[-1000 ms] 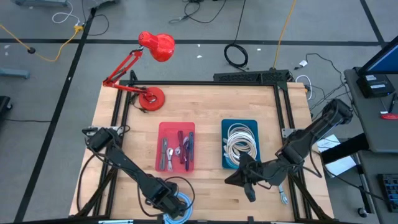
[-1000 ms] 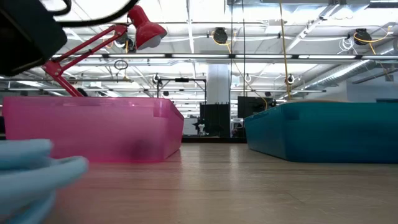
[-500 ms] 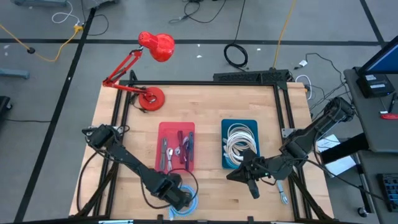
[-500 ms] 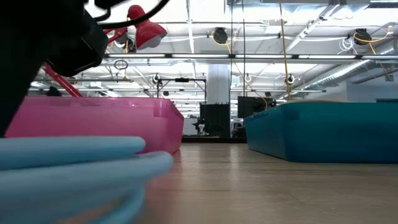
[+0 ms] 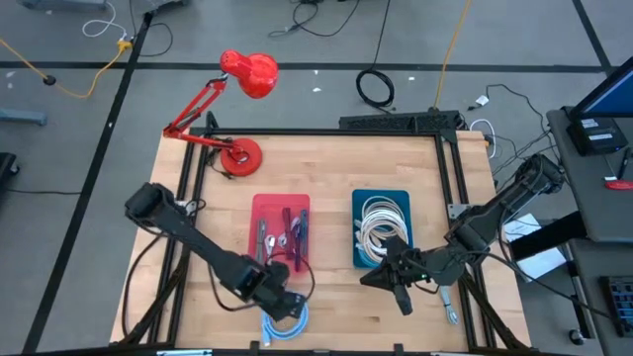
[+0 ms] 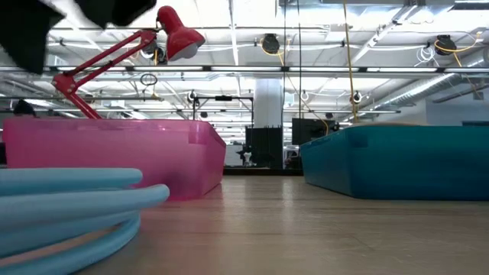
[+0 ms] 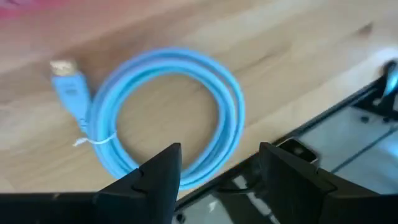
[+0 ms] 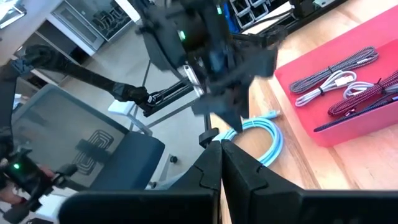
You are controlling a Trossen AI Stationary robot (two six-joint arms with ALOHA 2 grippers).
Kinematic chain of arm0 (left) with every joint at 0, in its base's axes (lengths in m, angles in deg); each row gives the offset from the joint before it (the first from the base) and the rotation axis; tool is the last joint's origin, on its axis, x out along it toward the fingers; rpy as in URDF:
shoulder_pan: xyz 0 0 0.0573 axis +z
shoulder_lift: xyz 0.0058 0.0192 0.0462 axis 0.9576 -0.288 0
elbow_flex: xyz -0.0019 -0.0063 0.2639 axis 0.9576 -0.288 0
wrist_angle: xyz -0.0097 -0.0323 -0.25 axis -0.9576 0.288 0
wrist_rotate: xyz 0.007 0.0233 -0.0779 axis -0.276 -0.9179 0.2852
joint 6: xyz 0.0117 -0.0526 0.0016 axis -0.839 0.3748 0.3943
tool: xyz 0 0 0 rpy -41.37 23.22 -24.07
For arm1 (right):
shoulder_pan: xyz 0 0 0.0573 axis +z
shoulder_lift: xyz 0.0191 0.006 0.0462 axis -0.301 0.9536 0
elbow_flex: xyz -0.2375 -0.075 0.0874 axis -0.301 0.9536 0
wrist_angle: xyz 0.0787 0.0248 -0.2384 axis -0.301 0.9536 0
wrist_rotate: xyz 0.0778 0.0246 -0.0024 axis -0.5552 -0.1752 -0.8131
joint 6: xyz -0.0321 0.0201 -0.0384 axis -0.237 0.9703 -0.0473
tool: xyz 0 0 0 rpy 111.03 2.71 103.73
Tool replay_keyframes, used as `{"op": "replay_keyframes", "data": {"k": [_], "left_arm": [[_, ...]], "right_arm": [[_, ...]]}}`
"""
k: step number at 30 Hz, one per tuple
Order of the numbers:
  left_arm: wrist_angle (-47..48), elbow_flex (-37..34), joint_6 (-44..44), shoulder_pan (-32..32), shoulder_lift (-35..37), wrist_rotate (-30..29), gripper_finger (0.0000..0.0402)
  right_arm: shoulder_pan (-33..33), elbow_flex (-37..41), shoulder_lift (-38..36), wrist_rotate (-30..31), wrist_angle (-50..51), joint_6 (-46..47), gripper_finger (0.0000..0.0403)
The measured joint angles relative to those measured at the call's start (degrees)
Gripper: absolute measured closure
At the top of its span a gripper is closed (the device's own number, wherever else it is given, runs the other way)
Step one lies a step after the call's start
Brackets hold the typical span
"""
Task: Pick & Place USB Port
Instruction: Put the blue HDMI cable into the blue bin
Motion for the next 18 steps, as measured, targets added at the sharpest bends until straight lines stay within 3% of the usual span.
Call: {"op": "replay_keyframes", "data": {"k": [5,8,18], "left_arm": [[10.6,0.0,6.0,-2.6,2.8,-0.8,0.0183],[15.6,0.0,9.2,-4.6,1.7,2.7,0.0183],[11.4,0.0,10.8,-6.7,-5.2,2.4,0.0183]], "right_arm": [[0.0,0.0,0.0,0.0,0.0,-0.2,0.0403],[0.0,0.0,0.0,0.1,0.0,-0.7,0.0403],[-1.3,0.0,0.0,0.0,0.1,-0.9,0.0403]]}}
